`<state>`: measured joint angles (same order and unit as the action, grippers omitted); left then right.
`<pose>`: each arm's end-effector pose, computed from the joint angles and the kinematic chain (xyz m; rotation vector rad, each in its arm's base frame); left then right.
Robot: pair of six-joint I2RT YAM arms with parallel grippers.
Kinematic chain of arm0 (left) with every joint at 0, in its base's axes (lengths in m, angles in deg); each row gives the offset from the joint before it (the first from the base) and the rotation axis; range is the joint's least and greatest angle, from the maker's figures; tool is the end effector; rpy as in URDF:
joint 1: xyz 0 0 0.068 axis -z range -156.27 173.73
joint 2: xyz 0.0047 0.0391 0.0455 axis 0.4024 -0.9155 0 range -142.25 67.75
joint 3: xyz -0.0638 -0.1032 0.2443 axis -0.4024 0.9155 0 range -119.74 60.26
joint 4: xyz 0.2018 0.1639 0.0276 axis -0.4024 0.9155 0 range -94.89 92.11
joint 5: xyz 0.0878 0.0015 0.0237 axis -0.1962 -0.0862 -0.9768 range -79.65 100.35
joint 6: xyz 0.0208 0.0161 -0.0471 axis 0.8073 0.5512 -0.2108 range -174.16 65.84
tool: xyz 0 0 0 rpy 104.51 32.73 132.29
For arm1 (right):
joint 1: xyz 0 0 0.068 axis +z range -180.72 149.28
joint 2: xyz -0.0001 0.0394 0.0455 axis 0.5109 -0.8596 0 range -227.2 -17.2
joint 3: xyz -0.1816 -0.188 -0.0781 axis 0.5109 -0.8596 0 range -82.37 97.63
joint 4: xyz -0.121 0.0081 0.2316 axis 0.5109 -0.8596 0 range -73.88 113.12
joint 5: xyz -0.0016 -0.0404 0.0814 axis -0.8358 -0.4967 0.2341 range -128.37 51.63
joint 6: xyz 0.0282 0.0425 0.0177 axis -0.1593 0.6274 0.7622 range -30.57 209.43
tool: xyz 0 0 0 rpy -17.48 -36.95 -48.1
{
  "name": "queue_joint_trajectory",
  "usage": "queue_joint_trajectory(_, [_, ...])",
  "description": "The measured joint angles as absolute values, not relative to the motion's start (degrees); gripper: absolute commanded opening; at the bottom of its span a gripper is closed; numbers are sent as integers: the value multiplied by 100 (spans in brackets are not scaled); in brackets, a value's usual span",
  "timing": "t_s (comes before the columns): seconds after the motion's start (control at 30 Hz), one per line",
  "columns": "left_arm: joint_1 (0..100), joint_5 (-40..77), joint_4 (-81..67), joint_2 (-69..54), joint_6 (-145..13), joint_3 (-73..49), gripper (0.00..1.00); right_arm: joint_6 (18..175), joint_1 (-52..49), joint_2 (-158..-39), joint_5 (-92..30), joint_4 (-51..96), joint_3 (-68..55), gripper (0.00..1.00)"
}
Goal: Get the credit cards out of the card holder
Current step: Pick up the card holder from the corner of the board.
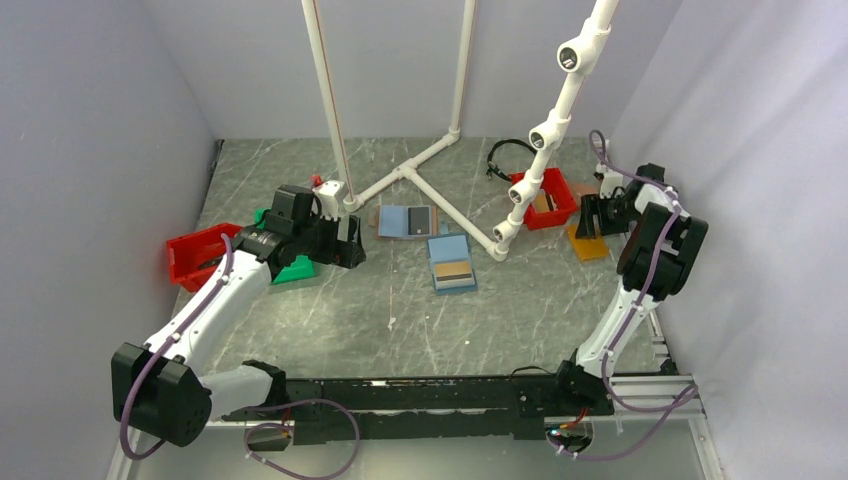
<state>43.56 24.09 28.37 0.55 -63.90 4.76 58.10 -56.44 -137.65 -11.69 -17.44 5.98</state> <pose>0.2291 -0.0917 0.2892 0.3288 2.3679 -0.5307 0.3896 -0.1699 0.1607 -0.2245 2.6277 0.3570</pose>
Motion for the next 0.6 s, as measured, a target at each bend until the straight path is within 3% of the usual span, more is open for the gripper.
queue_joint_trajectory(0.43, [4356, 2418, 2837, 55, -6390, 476, 100, 5198, -5541, -12436, -1001, -1718, -1235, 30])
queue_joint_trajectory(0.6, [4356, 2455, 2837, 61, -6390, 476, 99, 4855, -5534, -11918, -815, -1932, -1784, 22])
